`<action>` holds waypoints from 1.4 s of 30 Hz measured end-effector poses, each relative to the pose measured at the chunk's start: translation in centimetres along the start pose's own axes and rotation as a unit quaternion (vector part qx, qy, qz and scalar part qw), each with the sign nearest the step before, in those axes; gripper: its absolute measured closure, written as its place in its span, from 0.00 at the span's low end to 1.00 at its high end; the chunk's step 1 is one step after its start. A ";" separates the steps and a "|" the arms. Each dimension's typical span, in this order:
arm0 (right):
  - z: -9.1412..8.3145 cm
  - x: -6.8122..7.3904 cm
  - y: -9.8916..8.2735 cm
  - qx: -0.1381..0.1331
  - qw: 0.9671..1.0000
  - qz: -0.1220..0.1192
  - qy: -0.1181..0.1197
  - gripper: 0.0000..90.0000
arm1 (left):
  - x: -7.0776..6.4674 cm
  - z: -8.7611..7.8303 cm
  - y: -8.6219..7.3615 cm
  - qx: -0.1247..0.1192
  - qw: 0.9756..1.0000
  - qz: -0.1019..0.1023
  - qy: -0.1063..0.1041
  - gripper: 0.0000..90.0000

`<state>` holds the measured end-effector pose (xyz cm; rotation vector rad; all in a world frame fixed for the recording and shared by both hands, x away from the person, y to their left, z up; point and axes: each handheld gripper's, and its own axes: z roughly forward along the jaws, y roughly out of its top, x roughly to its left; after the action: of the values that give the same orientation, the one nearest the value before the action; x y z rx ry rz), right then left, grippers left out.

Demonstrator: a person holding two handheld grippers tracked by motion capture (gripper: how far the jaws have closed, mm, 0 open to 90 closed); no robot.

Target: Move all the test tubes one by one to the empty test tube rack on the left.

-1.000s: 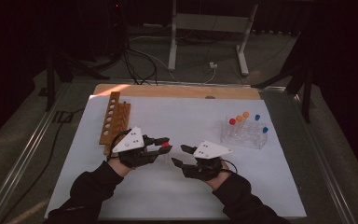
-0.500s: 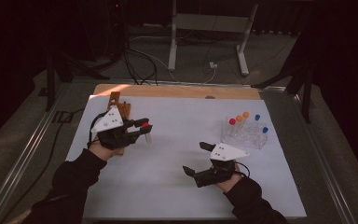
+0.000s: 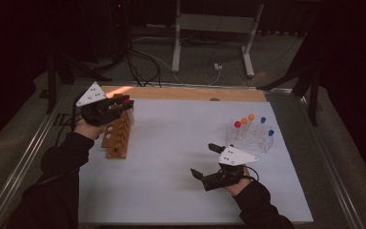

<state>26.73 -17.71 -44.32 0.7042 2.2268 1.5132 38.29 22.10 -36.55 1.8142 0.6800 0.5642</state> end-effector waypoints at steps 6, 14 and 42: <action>-0.1 -0.2 0.0 0.001 1.000 -0.011 -0.002 0.00 | 2.9 0.3 0.7 -0.002 0.999 -0.014 0.041 0.79; -0.4 0.0 0.2 -0.006 1.000 -0.009 0.005 0.00 | 6.6 1.2 0.7 0.009 0.996 -0.035 0.076 0.79; -0.4 0.1 -0.1 -0.005 1.000 -0.004 0.029 0.00 | 11.5 4.7 -3.6 0.026 0.984 -0.089 0.154 0.79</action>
<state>26.41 -18.03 -44.24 0.6548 2.2603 1.5576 49.11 27.84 -40.84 1.7087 1.0629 0.7194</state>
